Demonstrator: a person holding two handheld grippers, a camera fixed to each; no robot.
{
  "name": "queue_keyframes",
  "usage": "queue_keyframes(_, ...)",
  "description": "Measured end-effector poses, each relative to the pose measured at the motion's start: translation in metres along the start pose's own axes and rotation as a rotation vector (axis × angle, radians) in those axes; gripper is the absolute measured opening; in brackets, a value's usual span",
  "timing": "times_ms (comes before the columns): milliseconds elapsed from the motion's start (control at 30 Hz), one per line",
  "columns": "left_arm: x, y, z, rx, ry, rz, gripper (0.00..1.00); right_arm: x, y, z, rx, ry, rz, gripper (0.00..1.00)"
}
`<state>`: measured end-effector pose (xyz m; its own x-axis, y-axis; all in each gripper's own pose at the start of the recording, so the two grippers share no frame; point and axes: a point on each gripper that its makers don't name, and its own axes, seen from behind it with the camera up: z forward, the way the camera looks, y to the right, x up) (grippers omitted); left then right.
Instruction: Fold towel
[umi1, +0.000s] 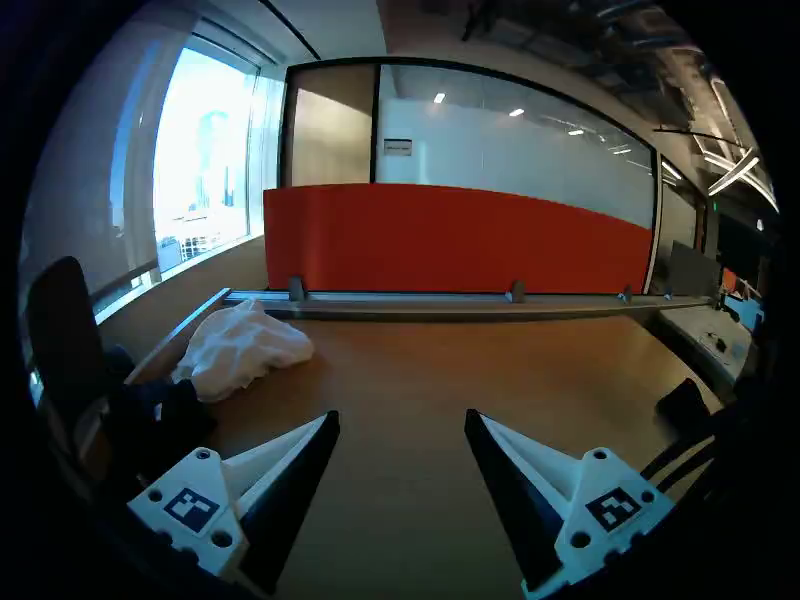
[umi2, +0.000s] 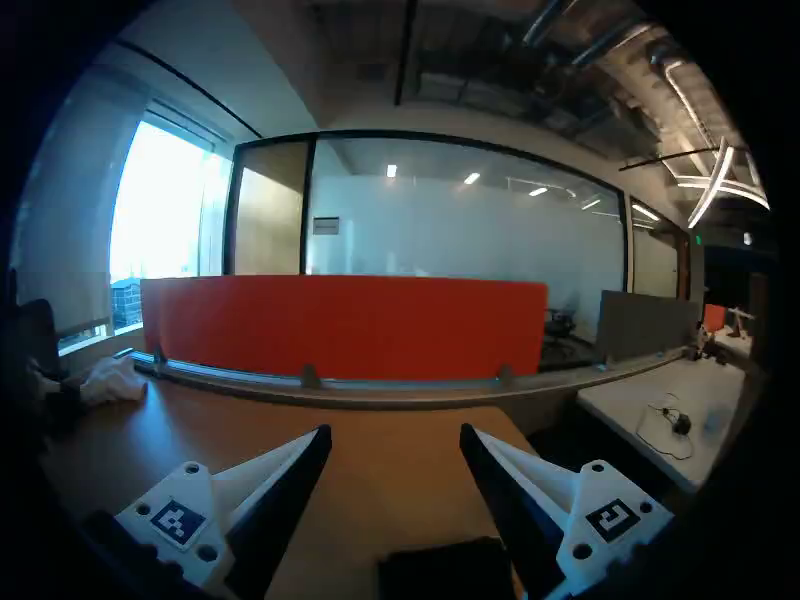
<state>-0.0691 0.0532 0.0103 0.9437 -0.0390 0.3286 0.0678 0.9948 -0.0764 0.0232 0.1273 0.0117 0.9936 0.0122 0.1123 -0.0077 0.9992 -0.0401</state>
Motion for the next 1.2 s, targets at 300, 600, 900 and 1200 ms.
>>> queue_keyframes(300,0.02,-0.006,0.004,0.003,0.062,0.001,0.93,0.011,-0.05,0.005,0.057,0.026,0.007,0.99)
queue_keyframes(600,0.04,-0.012,0.002,0.014,0.131,-0.014,0.93,0.02,-0.098,0.005,0.077,0.055,0.044,0.99)
queue_keyframes(900,0.063,-0.019,-0.005,0.029,0.22,-0.023,0.93,0.029,-0.128,0.006,0.086,0.075,0.057,0.99)
queue_keyframes(1200,0.064,-0.03,-0.01,0.046,0.249,-0.035,0.93,0.037,-0.144,0.008,0.098,0.079,0.084,0.99)
